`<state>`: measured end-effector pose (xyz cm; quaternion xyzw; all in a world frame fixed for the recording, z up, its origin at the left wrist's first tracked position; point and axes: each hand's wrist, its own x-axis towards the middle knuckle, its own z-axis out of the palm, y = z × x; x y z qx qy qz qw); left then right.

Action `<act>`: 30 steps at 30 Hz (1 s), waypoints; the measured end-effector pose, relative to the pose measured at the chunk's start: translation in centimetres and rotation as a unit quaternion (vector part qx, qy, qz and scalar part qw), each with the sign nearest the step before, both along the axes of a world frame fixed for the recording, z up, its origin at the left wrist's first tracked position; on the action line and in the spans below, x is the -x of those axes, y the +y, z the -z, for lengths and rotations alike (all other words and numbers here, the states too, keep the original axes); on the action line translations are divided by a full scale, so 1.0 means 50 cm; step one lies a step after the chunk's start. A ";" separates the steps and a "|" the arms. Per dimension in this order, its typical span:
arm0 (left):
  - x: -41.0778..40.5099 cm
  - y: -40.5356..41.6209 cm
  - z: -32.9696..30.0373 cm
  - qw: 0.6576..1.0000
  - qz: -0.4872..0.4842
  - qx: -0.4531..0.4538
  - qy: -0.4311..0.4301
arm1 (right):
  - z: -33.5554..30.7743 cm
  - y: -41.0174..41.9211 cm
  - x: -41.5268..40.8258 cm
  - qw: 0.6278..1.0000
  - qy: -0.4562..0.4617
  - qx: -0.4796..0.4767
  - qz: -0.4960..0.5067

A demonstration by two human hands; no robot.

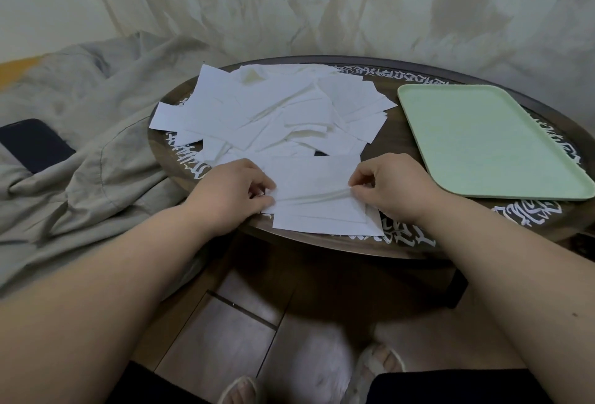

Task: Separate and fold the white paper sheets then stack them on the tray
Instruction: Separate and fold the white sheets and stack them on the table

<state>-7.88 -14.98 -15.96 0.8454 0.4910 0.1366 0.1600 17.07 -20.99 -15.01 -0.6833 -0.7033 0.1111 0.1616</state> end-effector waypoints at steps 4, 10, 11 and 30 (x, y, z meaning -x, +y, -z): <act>-0.005 0.005 0.006 1.000 0.009 -0.003 -0.011 | -0.002 -0.006 -0.003 0.999 0.027 -0.009 0.019; -0.007 0.009 0.007 0.999 0.009 -0.035 -0.036 | -0.005 -0.007 -0.005 0.999 0.051 -0.001 0.014; -0.008 0.010 0.006 0.998 0.009 -0.042 -0.043 | -0.004 -0.006 -0.005 0.999 0.052 -0.001 0.013; -0.002 0.004 0.007 0.999 0.041 -0.018 0.013 | 0.006 -0.002 0.001 0.999 -0.009 -0.012 -0.031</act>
